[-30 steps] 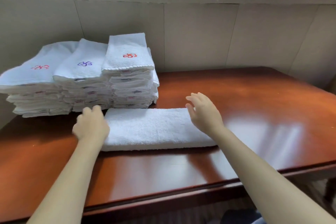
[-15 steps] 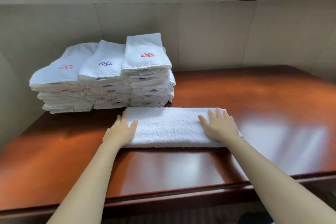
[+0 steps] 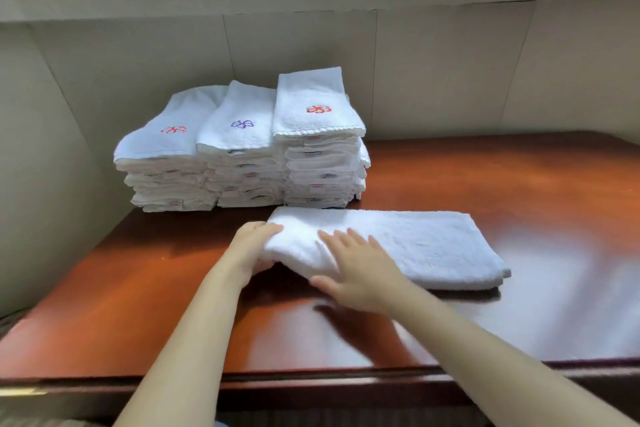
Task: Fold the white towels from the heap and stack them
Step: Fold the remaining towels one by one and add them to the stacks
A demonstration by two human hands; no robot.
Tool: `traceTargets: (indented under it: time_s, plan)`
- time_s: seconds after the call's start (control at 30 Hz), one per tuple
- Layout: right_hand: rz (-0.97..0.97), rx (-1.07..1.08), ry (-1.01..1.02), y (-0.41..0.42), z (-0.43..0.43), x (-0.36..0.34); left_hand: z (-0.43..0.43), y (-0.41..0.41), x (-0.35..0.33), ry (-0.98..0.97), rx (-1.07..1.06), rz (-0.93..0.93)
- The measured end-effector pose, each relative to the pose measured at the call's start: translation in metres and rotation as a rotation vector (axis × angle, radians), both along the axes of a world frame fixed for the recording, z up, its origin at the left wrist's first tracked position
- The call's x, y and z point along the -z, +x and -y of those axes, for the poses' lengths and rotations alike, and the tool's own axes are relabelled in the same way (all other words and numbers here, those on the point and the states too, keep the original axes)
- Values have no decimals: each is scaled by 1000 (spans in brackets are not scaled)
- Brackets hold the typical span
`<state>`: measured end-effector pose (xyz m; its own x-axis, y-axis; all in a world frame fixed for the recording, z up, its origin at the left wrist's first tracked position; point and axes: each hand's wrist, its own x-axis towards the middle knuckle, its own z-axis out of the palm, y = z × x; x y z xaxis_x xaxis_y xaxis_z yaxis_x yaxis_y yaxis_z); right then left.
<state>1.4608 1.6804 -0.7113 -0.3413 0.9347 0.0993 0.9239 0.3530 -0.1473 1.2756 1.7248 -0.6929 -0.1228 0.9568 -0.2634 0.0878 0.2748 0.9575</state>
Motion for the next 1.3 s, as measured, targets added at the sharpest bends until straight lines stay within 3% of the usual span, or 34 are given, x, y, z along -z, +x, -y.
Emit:
traceTargets:
  time_s: [0.1,0.23,0.37,0.53,0.63,0.7,0.77,0.9,1.0,1.2,1.3]
  plan:
    - [-123,72,150,-25,5,7,6,13,-24,191,1,227]
    - [-488,204,372,-15,-3,-19,15,26,-42,393,-28,364]
    - [-983,109,267,7,4,-80,18,16,-47,553,-123,183]
    - [-1761,50,43,40,19,-143,37,9,-70,579,592,8]
    - [-2009,216,-89,55,9,-143,47,13,-69,362,677,185]
    - [-2006,402,-80,64,-2,-124,46,12,-62,216,735,283]
    - [-1834,686,-21,75,-11,-92,40,12,-48,155,754,186]
    - [-1656,999,-205,111,-19,-20,27,16,-10,33,609,-576]
    - [-1644,1076,-179,130,-28,-1,22,15,1,-34,600,-604]
    - [-1501,1093,-132,134,-32,-10,27,18,-10,-108,808,-827]
    - [-1070,1205,6,132,-30,-16,28,21,-14,8,798,-892]
